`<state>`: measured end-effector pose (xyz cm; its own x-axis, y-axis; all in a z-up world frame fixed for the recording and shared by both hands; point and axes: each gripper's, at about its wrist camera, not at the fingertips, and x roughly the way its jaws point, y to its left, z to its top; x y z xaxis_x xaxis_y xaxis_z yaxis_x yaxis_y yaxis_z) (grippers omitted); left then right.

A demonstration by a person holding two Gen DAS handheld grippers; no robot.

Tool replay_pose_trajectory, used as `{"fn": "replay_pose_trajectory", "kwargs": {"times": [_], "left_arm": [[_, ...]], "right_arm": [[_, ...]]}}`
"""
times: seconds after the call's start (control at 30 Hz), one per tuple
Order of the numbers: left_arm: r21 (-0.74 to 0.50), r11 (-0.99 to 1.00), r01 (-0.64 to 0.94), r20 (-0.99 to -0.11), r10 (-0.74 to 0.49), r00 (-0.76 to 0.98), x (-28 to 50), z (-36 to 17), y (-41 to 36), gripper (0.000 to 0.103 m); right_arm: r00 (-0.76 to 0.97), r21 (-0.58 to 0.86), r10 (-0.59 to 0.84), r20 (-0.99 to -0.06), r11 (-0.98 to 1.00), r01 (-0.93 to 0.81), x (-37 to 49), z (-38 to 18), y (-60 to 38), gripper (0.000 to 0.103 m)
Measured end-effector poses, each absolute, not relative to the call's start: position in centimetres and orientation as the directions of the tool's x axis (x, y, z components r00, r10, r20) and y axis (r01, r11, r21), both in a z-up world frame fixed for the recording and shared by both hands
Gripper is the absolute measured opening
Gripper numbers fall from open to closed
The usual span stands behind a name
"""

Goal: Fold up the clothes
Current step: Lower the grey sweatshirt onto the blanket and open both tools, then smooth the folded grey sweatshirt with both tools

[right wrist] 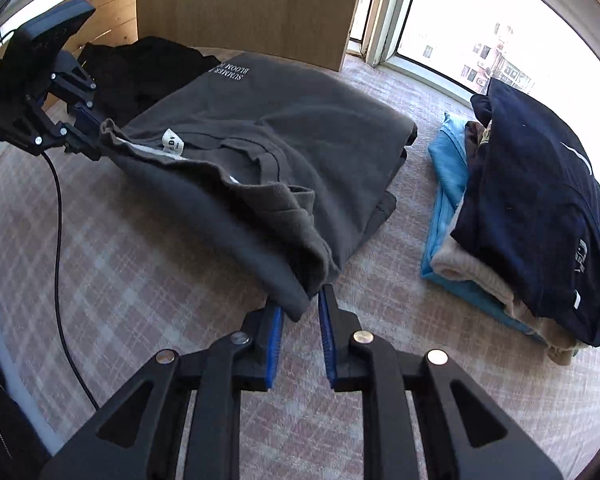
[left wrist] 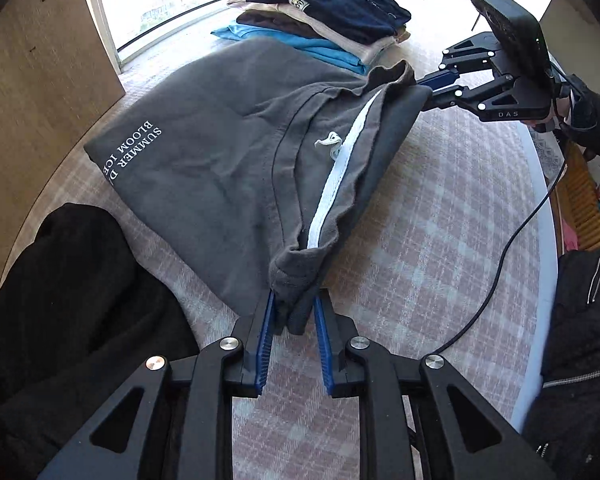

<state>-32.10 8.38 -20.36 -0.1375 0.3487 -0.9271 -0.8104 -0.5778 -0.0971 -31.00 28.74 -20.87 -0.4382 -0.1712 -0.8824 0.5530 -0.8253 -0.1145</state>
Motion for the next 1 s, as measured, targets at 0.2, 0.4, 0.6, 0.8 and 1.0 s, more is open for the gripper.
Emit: {"fn": "replay_pose_trajectory", "kwargs": {"times": [0.2, 0.4, 0.6, 0.8, 1.0], "left_arm": [[-0.141, -0.571, -0.809, -0.919, 0.378, -0.107, -32.9, -19.7, 8.8, 0.027], [-0.178, -0.573, -0.8, -0.885, 0.449, -0.125, -36.1, -19.0, 11.1, 0.029], [-0.259, -0.557, -0.789, -0.909, 0.417, 0.004, -36.8, -22.1, 11.1, 0.03], [-0.295, -0.546, -0.784, -0.875, 0.485, -0.008, -38.2, -19.4, 11.5, 0.03], [-0.321, -0.569, -0.757, -0.843, 0.536, -0.045, -41.1, -20.3, 15.3, 0.032]], "right_arm": [[-0.379, 0.074, -0.318, -0.869, -0.842, 0.535, -28.4, -16.7, 31.5, 0.023], [-0.401, 0.273, -0.425, -0.811, -0.882, 0.384, -34.2, -17.5, 29.6, 0.025], [-0.252, 0.24, -0.358, -0.899, -0.884, 0.401, -34.8, -21.9, 27.5, 0.025], [-0.291, 0.265, -0.401, -0.869, -0.871, 0.413, -35.0, -19.0, 28.0, 0.025], [-0.348, 0.307, -0.41, -0.843, -0.898, 0.314, -40.5, -19.9, 26.7, 0.025]]}}
